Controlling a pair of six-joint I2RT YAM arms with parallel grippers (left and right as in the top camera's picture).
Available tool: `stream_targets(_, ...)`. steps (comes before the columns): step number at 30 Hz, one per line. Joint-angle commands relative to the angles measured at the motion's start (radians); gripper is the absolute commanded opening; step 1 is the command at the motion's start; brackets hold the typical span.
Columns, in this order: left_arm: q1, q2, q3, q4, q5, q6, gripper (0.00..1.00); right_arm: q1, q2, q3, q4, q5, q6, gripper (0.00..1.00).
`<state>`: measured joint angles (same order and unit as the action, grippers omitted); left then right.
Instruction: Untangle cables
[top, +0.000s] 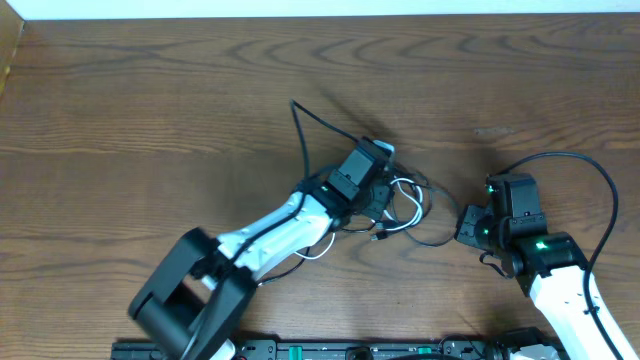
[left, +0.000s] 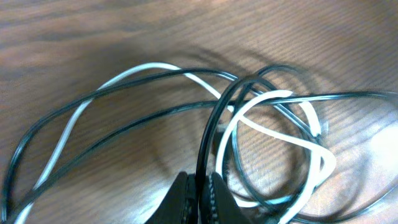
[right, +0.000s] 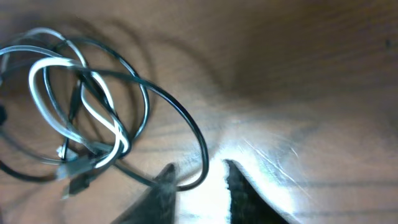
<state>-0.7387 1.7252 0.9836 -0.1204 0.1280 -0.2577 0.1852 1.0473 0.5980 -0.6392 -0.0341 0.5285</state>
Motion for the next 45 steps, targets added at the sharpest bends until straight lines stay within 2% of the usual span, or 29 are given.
stream_targets(1,0.002,-0.045,-0.009,-0.043,-0.004,0.013,0.07,0.006,0.000,-0.006,0.016,0.001,-0.010,0.37)
stream_targets(3,0.002,-0.048,-0.009,-0.065,0.024,0.013,0.07,0.006,0.000,-0.006,0.034,-0.033,-0.020,0.41)
stream_targets(10,0.000,-0.047,-0.010,-0.096,0.047,0.012,0.07,0.006,0.006,-0.006,0.113,-0.225,-0.165,0.45)
stream_targets(18,0.001,-0.032,-0.012,-0.071,0.047,0.013,0.08,0.006,0.112,-0.006,0.137,-0.235,-0.177,0.43)
stream_targets(20,0.000,-0.013,-0.012,-0.056,0.047,0.013,0.15,0.006,0.142,-0.006,0.143,-0.239,-0.177,0.43)
stream_targets(22,0.000,0.009,-0.012,-0.041,0.047,0.013,0.17,0.006,0.167,-0.006,0.150,-0.239,-0.178,0.44)
stream_targets(26,0.000,0.066,-0.012,0.016,0.047,0.013,0.34,0.006,0.188,-0.006,0.154,-0.239,-0.178,0.47)
stream_targets(31,0.000,0.111,-0.012,0.052,0.047,0.013,0.43,0.006,0.188,-0.006,0.154,-0.239,-0.178,0.48)
stream_targets(45,-0.032,0.138,-0.012,0.098,0.047,-0.002,0.46,0.006,0.188,-0.006,0.158,-0.239,-0.177,0.48)
